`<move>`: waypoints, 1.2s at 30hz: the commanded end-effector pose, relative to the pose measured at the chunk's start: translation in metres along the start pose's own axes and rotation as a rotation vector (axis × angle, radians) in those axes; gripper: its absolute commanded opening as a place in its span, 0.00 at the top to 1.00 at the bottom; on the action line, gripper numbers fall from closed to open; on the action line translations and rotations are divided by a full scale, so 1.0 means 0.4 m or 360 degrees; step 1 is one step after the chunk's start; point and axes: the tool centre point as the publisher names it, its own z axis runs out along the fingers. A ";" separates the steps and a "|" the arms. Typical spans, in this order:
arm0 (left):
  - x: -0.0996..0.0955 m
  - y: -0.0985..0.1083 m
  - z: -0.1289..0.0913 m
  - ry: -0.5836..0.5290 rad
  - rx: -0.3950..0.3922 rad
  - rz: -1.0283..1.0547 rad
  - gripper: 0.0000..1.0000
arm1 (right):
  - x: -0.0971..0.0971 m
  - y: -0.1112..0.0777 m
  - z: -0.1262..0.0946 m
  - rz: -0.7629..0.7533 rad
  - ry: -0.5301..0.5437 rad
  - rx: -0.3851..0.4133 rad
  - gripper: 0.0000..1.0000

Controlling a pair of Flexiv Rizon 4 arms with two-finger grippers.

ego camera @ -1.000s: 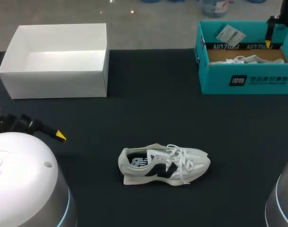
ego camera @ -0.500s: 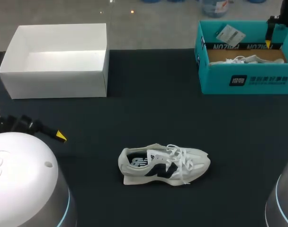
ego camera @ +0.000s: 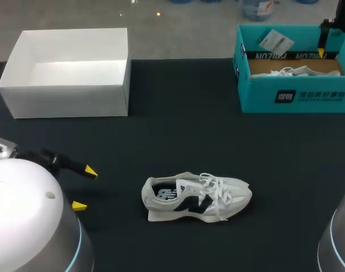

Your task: Take the shoe out of the shoebox, open the shoe tongue, remove and reinsert the insole, then place the shoe into the shoebox

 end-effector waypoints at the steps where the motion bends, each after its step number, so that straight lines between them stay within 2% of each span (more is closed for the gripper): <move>1: -0.006 0.002 0.060 0.0014 0.0003 -0.0005 0.00 | 0.000 -0.002 -0.001 0.0000 0.0002 -0.0002 0.00; 15: 0.006 -0.012 0.188 -0.0023 0.0042 0.0001 0.00 | 0.000 -0.002 -0.001 0.0000 0.0002 -0.0002 0.00; 26: -0.004 -0.050 0.254 -0.0052 0.0081 0.0002 0.00 | 0.000 -0.002 -0.001 0.0000 0.0002 -0.0002 0.00; 36: -0.010 -0.066 0.307 -0.0076 0.0056 -0.0004 0.00 | 0.000 -0.002 -0.001 0.0000 0.0002 -0.0002 0.00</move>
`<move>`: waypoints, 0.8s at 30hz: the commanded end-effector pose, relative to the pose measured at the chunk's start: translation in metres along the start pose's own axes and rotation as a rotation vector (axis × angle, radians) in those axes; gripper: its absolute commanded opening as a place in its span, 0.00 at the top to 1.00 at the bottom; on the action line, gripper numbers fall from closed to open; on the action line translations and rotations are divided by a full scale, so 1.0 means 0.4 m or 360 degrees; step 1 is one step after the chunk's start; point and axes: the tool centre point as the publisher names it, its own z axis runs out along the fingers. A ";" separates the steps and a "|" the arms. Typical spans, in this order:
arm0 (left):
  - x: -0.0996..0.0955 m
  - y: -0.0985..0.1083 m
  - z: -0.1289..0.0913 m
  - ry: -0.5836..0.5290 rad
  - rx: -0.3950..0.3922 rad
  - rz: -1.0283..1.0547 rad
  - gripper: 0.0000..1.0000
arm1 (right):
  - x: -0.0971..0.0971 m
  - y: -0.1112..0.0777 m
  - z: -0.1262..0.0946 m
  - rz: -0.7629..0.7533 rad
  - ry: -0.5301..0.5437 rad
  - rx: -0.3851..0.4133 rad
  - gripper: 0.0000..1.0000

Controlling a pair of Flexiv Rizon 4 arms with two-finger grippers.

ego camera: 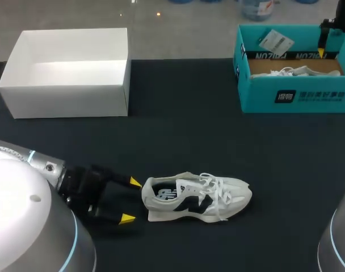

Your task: Take the shoe out of the shoebox, open the shoe tongue, remove and reinsert the insole, then place the shoe into the shoebox

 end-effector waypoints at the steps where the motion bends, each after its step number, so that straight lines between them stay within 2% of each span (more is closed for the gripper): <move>1: -0.004 -0.004 0.029 -0.0006 -0.0013 -0.0002 0.00 | -0.001 -0.002 -0.001 0.0000 0.0002 -0.0002 0.00; 14: -0.021 0.003 0.089 -0.0017 -0.0038 -0.0034 0.00 | -0.001 -0.002 -0.001 0.0000 0.0002 -0.0002 0.00; 24: -0.038 0.011 0.109 -0.0026 -0.0049 -0.0045 0.00 | -0.001 -0.002 -0.001 0.0000 0.0002 -0.0002 0.00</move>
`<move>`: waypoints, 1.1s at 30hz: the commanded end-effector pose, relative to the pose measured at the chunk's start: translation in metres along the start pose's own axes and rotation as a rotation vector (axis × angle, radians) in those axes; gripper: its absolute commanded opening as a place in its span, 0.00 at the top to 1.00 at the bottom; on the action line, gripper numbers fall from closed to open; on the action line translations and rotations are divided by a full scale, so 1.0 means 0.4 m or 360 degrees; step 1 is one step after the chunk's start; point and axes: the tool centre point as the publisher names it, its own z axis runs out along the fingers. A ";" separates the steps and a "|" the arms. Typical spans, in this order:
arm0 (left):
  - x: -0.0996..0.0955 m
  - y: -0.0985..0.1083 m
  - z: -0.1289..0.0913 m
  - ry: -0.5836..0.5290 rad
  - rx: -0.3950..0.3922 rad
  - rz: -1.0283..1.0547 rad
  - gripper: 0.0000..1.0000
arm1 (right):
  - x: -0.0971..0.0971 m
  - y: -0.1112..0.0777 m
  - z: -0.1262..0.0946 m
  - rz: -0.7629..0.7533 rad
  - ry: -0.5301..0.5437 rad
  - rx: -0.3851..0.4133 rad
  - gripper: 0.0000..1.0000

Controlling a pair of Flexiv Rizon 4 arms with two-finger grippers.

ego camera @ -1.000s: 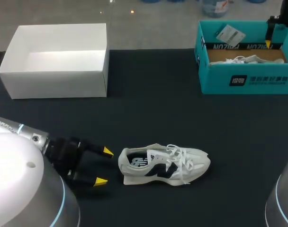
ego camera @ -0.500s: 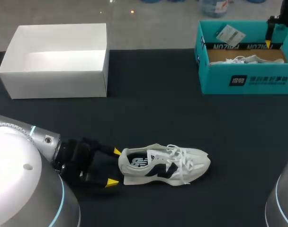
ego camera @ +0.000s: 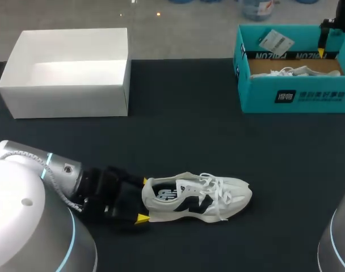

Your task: Take the shoe out of the shoebox, open the shoe tongue, remove and reinsert the insole, then place the shoe into the shoebox

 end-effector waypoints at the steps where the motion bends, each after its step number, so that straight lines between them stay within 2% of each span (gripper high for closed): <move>1: -0.010 0.004 0.019 0.0014 -0.0012 -0.0004 0.00 | -0.001 -0.002 -0.001 0.0000 0.0002 -0.0002 0.00; 15: -0.017 0.010 0.031 0.0022 -0.0036 -0.0038 0.00 | -0.001 -0.002 -0.001 0.0000 0.0002 -0.0002 0.00; 16: -0.018 0.009 0.032 0.0020 -0.0038 -0.0038 0.04 | -0.001 -0.002 -0.001 0.0000 0.0002 -0.0002 0.00; 18: -0.019 0.009 0.033 0.0020 -0.0041 -0.0036 0.40 | -0.001 -0.002 -0.001 0.0000 0.0002 -0.0002 0.00; 23: -0.028 0.008 0.035 0.0027 -0.0051 -0.0025 0.56 | -0.001 -0.002 -0.001 0.0000 0.0002 -0.0002 0.00; 26: -0.031 0.006 0.036 0.0034 -0.0062 -0.0002 0.58 | -0.001 -0.002 -0.001 0.0000 0.0002 -0.0002 0.00; 30: -0.040 0.005 0.039 0.0048 -0.0064 0.0011 0.53 | -0.001 -0.002 -0.001 0.0000 0.0002 -0.0002 0.00; 31: -0.042 0.004 0.040 0.0051 -0.0067 0.0017 0.42 | -0.001 -0.002 -0.001 0.0000 0.0002 -0.0002 0.00; 32: -0.044 0.004 0.040 0.0052 -0.0067 0.0020 0.26 | -0.001 -0.002 -0.001 0.0000 0.0002 -0.0002 0.00; 33: -0.046 0.003 0.041 0.0054 -0.0068 0.0028 0.28 | -0.001 -0.002 -0.001 0.0000 0.0002 -0.0002 0.00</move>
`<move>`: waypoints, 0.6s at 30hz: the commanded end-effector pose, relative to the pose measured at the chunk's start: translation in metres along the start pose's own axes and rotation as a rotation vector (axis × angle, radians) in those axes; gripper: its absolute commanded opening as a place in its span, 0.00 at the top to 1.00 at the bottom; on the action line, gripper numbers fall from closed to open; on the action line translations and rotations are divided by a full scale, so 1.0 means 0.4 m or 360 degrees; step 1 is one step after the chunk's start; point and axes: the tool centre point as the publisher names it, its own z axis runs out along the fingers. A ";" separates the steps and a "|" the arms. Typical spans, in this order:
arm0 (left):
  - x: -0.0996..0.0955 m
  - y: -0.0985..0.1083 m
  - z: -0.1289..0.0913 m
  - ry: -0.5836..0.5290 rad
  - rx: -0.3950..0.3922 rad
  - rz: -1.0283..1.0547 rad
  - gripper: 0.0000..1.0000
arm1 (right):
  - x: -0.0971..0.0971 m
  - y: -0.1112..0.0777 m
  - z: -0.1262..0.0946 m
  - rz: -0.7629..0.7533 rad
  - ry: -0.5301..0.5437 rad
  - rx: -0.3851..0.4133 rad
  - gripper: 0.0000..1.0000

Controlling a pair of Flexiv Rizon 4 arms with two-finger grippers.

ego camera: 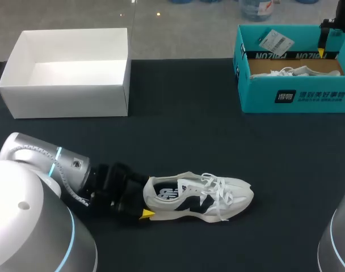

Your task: Take the shoe out of the shoebox, open the shoe tongue, remove and reinsert the insole, then place the shoe into the shoebox

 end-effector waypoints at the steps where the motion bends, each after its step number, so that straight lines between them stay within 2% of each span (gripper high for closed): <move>1: -0.018 -0.002 0.011 0.0015 -0.0011 0.0011 0.28 | -0.001 -0.002 -0.001 0.0000 0.0002 -0.0002 0.00; 12: -0.046 0.001 0.024 0.0032 -0.0039 0.0025 0.29 | -0.001 -0.002 -0.001 0.0000 0.0002 -0.0002 0.00; 15: -0.047 0.004 0.026 0.0044 -0.0046 0.0024 0.16 | -0.001 -0.002 -0.001 0.0000 0.0002 -0.0002 0.00; 16: -0.047 0.005 0.027 0.0047 -0.0047 0.0024 0.00 | -0.001 -0.002 -0.001 0.0000 0.0002 -0.0002 0.00; 18: -0.047 0.006 0.027 0.0051 -0.0051 0.0022 0.00 | -0.001 -0.002 -0.001 0.0000 0.0002 -0.0002 0.00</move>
